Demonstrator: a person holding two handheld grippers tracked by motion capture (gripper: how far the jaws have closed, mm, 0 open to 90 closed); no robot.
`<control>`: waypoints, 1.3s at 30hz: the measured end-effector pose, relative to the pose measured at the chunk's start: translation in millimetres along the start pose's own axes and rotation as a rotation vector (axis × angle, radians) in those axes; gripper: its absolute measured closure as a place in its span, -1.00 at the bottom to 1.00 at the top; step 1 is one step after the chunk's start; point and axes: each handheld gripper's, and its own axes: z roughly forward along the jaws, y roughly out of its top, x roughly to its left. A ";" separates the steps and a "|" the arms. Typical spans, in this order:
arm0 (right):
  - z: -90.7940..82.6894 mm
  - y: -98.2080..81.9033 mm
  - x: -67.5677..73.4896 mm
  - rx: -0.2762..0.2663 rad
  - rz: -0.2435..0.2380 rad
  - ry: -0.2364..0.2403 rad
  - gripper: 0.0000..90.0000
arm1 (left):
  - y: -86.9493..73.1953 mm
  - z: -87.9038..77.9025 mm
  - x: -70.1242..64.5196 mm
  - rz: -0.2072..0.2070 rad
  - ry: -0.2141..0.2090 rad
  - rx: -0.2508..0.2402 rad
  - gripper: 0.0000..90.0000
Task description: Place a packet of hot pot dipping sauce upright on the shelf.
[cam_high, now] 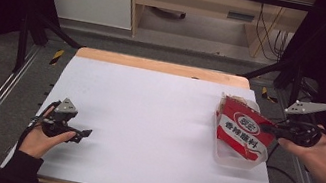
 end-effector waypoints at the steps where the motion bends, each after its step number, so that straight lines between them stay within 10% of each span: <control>1: -0.4 -0.5 0.5 0.001 0.006 0.001 1.00 | 0.1 0.0 -0.1 -0.001 0.001 -0.001 -0.80; 26: -5.3 -14.3 -0.3 0.088 0.020 -0.023 0.90 | 1.0 1.7 -2.4 0.007 -0.003 0.005 -0.80; 39: 4.3 -5.8 5.6 0.095 0.011 -0.069 -0.05 | 0.8 1.7 -2.0 0.009 -0.001 0.005 -0.80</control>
